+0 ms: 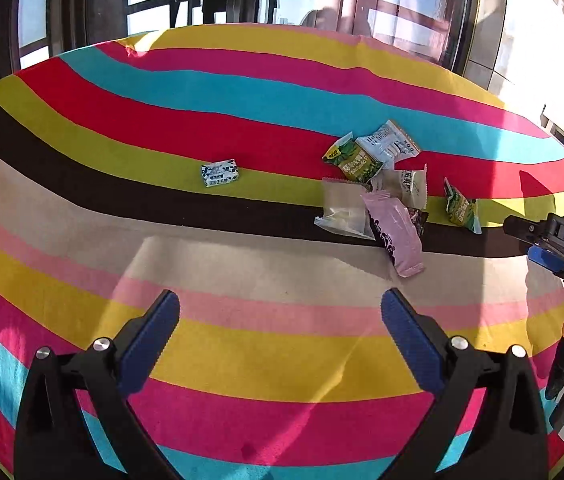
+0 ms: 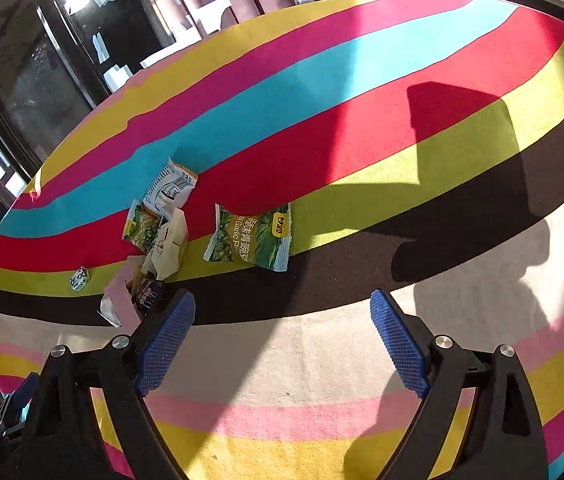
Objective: Organize snacks
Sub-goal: 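Move both open grippers back over the snack pile, then grasp the green snack bag with the right gripper while the left grasps the pink wrapped bar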
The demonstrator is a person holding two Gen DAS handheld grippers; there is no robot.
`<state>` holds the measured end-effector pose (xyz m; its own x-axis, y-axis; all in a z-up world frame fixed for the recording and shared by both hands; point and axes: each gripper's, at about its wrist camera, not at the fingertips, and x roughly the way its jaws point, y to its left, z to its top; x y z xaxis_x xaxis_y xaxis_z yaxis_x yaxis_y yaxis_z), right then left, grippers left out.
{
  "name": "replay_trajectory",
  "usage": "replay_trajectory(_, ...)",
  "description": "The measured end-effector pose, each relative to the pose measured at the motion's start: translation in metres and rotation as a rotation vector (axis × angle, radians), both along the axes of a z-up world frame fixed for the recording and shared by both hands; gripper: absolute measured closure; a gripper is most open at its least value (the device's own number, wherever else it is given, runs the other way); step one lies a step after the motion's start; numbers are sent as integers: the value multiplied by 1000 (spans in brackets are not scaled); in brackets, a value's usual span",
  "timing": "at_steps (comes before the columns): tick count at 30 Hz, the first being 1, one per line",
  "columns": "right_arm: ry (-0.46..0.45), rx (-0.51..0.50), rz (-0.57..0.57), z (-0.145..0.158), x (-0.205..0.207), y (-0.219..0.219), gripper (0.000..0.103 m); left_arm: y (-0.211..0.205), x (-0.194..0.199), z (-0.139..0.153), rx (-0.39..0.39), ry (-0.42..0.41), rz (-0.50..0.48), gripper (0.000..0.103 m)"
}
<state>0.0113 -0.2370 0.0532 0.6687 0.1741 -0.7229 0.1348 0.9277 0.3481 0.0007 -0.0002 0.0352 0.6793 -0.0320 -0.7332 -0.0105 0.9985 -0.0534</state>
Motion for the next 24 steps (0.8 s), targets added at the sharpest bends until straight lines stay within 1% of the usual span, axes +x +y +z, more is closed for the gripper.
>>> replay_trajectory(1,11,11,-8,-2,8,4,16,4,4,-9,6,17,10,2)
replay_trajectory(3,31,-5,-14,-5,22,15,16,13,11,-19,-42,82,21,2)
replay_trajectory(6,66,-35,-38,-14,42,30,16,28,6,-15,-117,29,53,2)
replay_trajectory(8,91,-55,-79,-20,52,34,16,34,5,-15,-161,28,52,2)
replay_trajectory(11,81,-84,-134,-22,58,37,16,38,6,-17,-193,39,66,2)
replay_trajectory(14,89,-127,-153,-23,64,41,16,36,5,-18,-210,43,57,2)
replay_trajectory(15,99,-164,-150,-24,67,45,18,35,6,-18,-212,42,55,2)
replay_trajectory(16,107,-211,-154,-24,68,50,24,34,7,-18,-214,42,54,2)
replay_trajectory(17,101,-241,-145,-23,68,54,44,35,5,-18,-215,41,53,2)
replay_trajectory(18,87,-250,-130,-21,66,56,53,35,5,-18,-219,40,53,2)
replay_trajectory(19,68,-233,-103,-19,63,57,57,36,4,-19,-222,40,52,2)
replay_trajectory(20,52,-232,-62,-16,57,58,69,36,5,-19,-225,40,52,2)
replay_trajectory(22,19,-239,21,-9,38,62,70,36,5,-19,-232,40,52,2)
replay_trajectory(24,-36,-238,109,-3,9,62,71,36,5,-19,-233,41,48,2)
